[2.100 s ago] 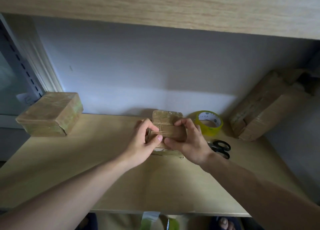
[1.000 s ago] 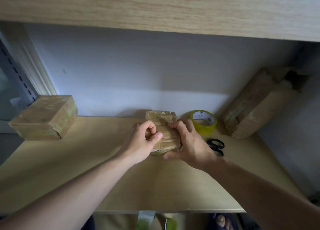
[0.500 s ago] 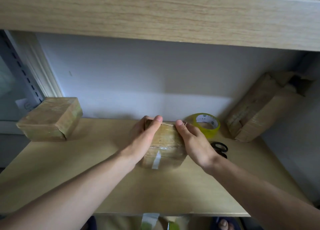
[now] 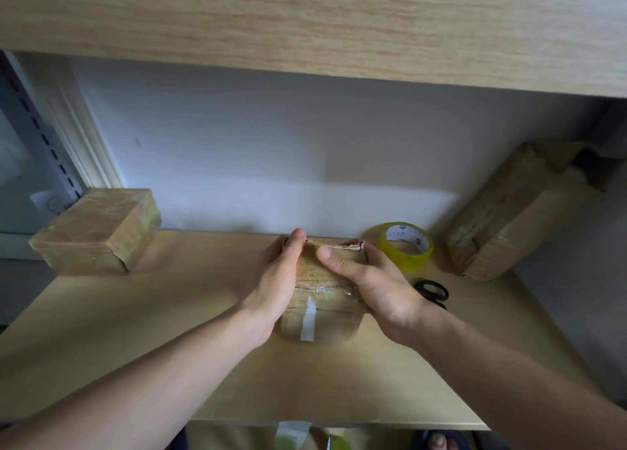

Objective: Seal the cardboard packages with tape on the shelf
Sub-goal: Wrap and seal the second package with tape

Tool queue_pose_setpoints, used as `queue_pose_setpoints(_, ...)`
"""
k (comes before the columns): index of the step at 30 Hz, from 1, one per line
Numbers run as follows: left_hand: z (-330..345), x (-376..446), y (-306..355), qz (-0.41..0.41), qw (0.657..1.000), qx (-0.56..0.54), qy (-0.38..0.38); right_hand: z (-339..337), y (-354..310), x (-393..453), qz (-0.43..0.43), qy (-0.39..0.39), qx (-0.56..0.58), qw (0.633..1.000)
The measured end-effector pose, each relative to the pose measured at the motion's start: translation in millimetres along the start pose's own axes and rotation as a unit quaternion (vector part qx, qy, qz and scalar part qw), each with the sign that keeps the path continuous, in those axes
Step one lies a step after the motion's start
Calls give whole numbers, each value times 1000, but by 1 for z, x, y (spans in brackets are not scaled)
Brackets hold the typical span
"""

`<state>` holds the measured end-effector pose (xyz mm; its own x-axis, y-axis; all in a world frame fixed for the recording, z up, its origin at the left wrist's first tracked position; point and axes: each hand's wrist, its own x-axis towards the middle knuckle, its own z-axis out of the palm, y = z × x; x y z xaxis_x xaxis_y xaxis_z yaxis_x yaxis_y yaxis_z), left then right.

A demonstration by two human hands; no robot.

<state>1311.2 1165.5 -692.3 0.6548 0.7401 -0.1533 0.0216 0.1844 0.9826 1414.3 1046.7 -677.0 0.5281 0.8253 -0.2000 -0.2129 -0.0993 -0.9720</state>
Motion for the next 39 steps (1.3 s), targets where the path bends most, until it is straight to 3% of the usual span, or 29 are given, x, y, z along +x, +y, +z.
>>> queue_pose_setpoints(3,2,-1,-3,14,999,-8,32,4,-5,1,-23,-24,-4,999)
queue_pose_setpoints(7,-1,-10,-1,64,998,13,24,-4,-12,-2,-41,-74,-117,990)
queue_pose_setpoints(11,-15,-10,-3,261,958,102,-58,-14,-6,-4,-154,-83,-185,967)
queue_pose_setpoints(14,-27,1,-11,315,917,226,-92,-15,15,2,-276,-10,-329,903)
queue_pose_setpoints(17,-42,14,-29,329,856,370,-150,-21,35,12,-330,24,-430,840)
queue_pose_setpoints(19,-50,21,-41,335,814,436,-185,-25,41,14,-323,15,-453,831)
queue_pose_setpoints(22,-53,23,-38,326,812,447,-184,-29,38,11,-308,6,-441,843)
queue_pose_setpoints(24,-54,21,-30,318,807,459,-191,-36,32,12,-298,81,-394,866)
queue_pose_setpoints(25,-55,20,-27,315,800,470,-200,-45,29,16,-301,139,-390,859)
queue_pose_setpoints(28,-58,20,-21,307,784,495,-215,-82,27,29,-227,281,-515,777)
queue_pose_setpoints(30,-58,18,-17,302,786,496,-212,-103,30,33,-111,269,-599,746)
queue_pose_setpoints(32,-56,16,-14,295,795,485,-212,-114,34,34,-56,229,-644,728)
queue_pose_setpoints(34,-55,16,-13,294,800,478,-210,-120,37,37,-69,221,-652,722)
queue_pose_setpoints(37,-54,19,-14,299,794,486,-208,-117,30,35,-138,218,-632,731)
queue_pose_setpoints(39,-54,17,-14,302,808,471,-188,-108,16,30,-198,227,-598,743)
